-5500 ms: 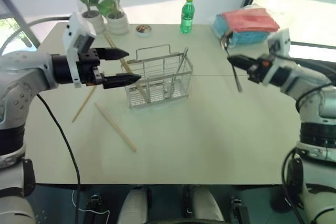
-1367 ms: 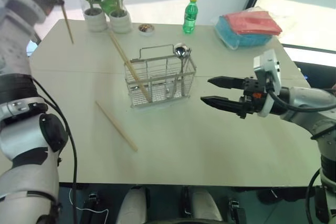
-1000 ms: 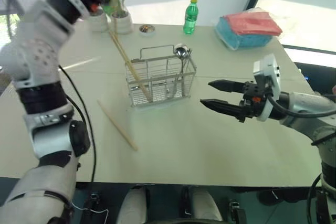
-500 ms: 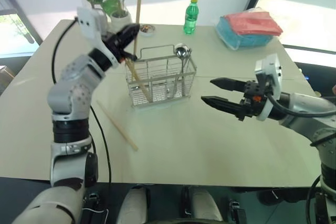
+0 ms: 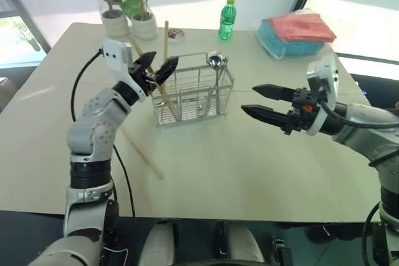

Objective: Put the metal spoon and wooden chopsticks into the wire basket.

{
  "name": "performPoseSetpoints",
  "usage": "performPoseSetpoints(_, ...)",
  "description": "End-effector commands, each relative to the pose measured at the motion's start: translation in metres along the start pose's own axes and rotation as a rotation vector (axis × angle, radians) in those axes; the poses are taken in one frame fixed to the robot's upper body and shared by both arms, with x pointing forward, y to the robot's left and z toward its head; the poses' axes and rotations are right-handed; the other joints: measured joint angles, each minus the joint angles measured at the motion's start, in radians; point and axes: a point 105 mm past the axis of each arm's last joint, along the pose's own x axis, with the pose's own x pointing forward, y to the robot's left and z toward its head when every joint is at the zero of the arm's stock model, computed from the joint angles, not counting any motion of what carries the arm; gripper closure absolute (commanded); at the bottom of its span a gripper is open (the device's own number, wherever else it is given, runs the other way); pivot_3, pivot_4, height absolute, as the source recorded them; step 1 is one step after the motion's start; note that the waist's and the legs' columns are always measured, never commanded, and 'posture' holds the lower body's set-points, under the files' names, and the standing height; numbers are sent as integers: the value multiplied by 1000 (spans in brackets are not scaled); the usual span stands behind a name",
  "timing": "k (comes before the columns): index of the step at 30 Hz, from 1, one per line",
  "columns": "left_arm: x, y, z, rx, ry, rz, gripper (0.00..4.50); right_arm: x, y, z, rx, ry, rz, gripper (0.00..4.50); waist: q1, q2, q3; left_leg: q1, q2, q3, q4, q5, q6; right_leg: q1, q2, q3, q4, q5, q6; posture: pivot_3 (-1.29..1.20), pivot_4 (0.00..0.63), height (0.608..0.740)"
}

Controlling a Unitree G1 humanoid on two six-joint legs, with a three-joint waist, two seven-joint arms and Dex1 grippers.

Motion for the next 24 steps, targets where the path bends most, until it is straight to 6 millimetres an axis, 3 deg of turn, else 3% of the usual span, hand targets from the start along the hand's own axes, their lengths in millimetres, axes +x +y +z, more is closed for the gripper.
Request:
performPoseSetpoints(1, -5, -18, 65, 72, -107, -84, 229, 1, 0, 8, -30, -31, 14, 1048, 0, 0, 0, 0, 0, 0, 0, 0, 0, 0, 0, 0, 0, 0, 0, 0, 150, 717)
performPoseSetpoints(3, -9, -16, 95, 92, -151, -65, 229, 3, -1, 6, -22, -30, 18, 1048, 0, 0, 0, 0, 0, 0, 0, 0, 0, 0, 0, 0, 0, 0, 0, 0, 150, 717)
performPoseSetpoints(7, -19, -2, 135, 18, -185, 42, 229, 6, 0, 1, -9, -24, 33, 1048, -1, 1, 0, 0, 0, 0, 0, 0, 0, 0, 0, 0, -1, 0, 0, 0, 150, 717)
performPoseSetpoints(10, -26, 33, 139, -86, -147, 318, 229, 8, 1, -1, 2, -19, 47, 1048, -1, 1, 0, 1, 0, -1, 0, 0, 0, 0, 0, 0, 1, 0, 1, 0, 150, 717)
performPoseSetpoints(13, -47, 82, 119, -130, -38, 803, 229, 9, 1, -4, 12, -8, 61, 1048, 1, 1, 0, 2, 0, -1, 0, 0, 0, 2, 0, 0, 1, 1, 2, 0, 150, 717)
performPoseSetpoints(14, -51, 88, 112, -142, 2, 883, 229, 10, 1, -5, 11, -4, 67, 1048, 1, 1, 0, 2, 0, -1, 0, 0, 0, 2, 0, 0, 1, 1, 3, 0, 150, 717)
performPoseSetpoints(20, -55, 84, 58, -174, 340, 1127, 229, 17, -3, -3, 10, -8, 79, 1048, 4, -2, 1, 0, -1, -1, 0, 1, -2, 1, 0, 0, 0, 2, 3, 0, 150, 717)
performPoseSetpoints(24, -50, 79, 6, -247, 532, 1183, 229, 20, -1, 0, -1, -12, 90, 1048, 2, -2, 0, 0, -1, -1, -1, 1, -3, 1, 0, 0, -1, 2, 4, 0, 150, 717)
